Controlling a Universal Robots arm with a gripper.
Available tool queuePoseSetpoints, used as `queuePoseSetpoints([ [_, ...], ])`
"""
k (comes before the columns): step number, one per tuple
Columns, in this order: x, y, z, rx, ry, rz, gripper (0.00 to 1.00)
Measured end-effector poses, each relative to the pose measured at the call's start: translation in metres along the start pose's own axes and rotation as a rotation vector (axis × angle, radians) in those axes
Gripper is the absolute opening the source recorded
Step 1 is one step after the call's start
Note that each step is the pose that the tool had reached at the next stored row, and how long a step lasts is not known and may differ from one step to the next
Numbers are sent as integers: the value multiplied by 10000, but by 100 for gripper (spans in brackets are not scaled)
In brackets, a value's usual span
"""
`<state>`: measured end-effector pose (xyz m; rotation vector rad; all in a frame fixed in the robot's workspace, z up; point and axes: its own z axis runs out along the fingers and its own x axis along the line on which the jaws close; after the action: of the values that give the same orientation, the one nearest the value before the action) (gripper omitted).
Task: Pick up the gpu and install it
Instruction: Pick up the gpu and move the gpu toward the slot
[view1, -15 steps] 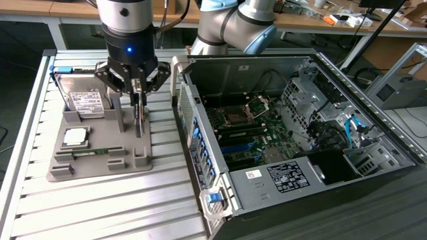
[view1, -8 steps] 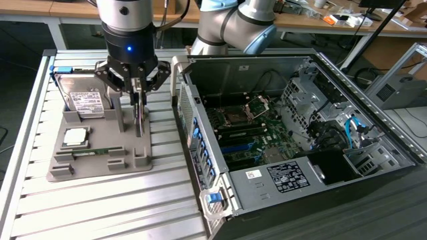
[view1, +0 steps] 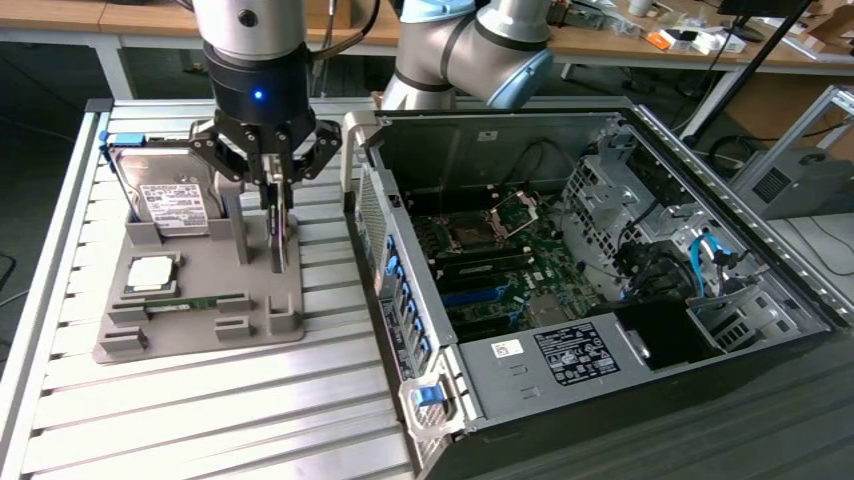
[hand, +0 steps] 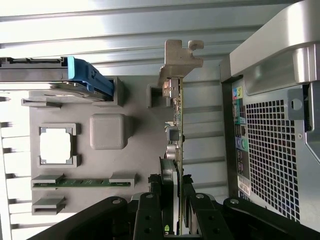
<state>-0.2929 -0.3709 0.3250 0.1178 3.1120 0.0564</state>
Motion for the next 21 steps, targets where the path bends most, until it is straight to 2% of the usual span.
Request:
queuePoseSetpoints([
  [21,-1,2,-56,0,-1,0,27],
])
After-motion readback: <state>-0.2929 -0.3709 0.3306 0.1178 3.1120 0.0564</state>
